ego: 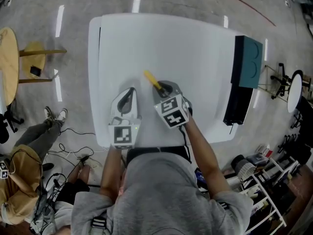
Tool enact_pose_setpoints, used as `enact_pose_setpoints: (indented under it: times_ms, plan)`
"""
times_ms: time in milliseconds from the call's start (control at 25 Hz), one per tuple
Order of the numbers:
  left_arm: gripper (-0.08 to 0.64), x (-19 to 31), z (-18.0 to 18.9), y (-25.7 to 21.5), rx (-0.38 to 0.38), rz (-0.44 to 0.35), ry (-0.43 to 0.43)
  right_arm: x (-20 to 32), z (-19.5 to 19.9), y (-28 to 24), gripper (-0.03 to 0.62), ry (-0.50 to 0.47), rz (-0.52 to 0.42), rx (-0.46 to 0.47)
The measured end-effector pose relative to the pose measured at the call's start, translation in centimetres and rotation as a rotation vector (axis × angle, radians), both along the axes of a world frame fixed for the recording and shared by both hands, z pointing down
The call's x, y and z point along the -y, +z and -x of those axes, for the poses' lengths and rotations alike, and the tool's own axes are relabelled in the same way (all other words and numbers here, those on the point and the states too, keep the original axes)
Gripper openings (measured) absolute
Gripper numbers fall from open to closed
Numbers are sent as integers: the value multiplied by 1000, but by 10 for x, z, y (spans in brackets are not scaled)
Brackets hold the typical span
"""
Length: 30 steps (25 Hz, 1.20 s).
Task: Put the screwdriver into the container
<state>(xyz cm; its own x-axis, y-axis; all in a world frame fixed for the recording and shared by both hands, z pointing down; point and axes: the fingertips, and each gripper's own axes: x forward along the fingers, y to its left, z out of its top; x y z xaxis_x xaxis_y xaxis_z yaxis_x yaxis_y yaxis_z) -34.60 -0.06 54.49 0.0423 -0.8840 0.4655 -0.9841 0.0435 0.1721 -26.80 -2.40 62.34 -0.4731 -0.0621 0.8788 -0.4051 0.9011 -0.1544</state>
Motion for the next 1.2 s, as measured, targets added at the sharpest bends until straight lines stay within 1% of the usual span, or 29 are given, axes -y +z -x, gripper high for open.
enact_pose_setpoints:
  times_ms: [160, 320, 480, 600, 680, 840, 1000, 1200]
  plan:
    - [12, 3, -5, -1, -2, 4, 25, 1, -1, -1, 77, 32, 5, 22]
    - [12, 6, -8, -6, 39, -21, 72, 5, -2, -6, 75, 64, -13, 41]
    - [12, 11, -16, -15, 22, -29, 79, 11, -9, -21, 75, 101, -40, 64]
    - [12, 15, -24, -23, 25, -40, 106, 18, -16, -39, 76, 133, -74, 91]
    - [12, 19, -32, -29, 37, -61, 133, 22, -23, -51, 75, 159, -93, 108]
    - [12, 26, -49, -45, 15, -83, 159, 27, -44, -73, 75, 220, -134, 129]
    - [12, 32, -65, -58, 25, -115, 217, 29, -67, -94, 75, 287, -173, 140]
    - [12, 38, -88, -74, 15, -150, 284, 31, -99, -118, 75, 387, -222, 147]
